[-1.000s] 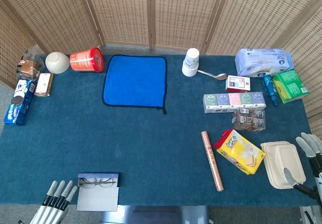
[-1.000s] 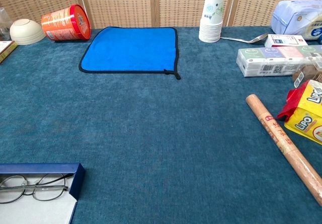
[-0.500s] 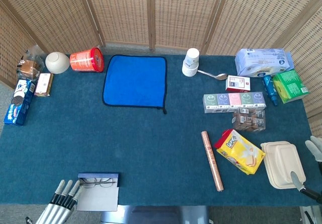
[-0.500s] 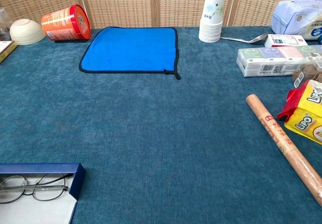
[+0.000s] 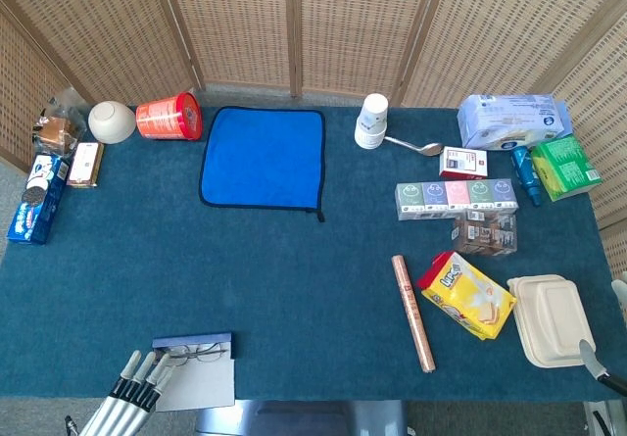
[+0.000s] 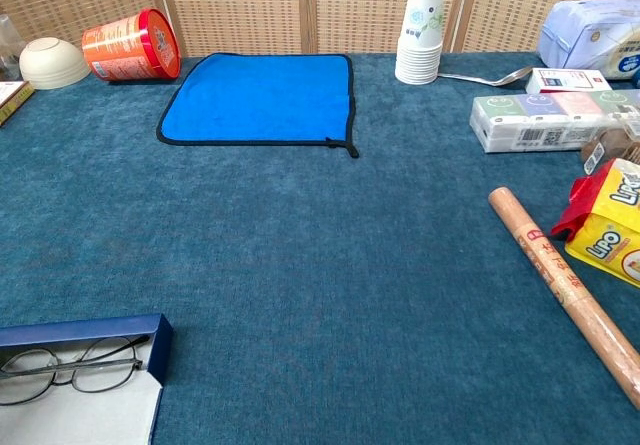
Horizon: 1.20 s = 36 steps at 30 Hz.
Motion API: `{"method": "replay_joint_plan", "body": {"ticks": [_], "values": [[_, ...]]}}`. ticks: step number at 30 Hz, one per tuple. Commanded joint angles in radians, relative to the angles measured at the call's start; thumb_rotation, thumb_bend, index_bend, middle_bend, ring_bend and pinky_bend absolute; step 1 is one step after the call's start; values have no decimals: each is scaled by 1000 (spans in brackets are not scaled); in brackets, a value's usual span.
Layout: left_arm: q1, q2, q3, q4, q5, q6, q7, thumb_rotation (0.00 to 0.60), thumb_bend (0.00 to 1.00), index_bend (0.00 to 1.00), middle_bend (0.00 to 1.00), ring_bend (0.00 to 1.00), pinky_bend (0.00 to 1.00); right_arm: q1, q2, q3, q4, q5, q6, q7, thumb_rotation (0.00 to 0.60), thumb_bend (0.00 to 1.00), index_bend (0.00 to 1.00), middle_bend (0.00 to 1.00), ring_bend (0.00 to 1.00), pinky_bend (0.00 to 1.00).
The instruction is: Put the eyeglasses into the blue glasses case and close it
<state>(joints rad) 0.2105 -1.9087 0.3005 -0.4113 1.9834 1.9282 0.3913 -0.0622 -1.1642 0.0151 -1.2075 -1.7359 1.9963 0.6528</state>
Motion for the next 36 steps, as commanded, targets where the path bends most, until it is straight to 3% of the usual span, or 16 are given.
{"method": "replay_joint_plan", "body": {"ticks": [1, 22, 36], "values": [[-7, -2, 4, -2, 3, 4, -5, 415, 274, 0, 0, 0, 0, -6, -3, 2, 12, 7, 5, 13, 600, 368, 0, 42, 0, 106], [-51, -24, -29, -103, -27, 5, -18, 413, 273, 0, 0, 0, 0, -32, -12, 10, 48, 24, 22, 44, 600, 364, 0, 42, 0, 106], [-81, -13, -71, -272, -67, -40, -17, 416, 273, 0, 0, 0, 0, -55, -16, 15, 72, 46, 27, 73, 600, 362, 0, 42, 0, 105]]}}
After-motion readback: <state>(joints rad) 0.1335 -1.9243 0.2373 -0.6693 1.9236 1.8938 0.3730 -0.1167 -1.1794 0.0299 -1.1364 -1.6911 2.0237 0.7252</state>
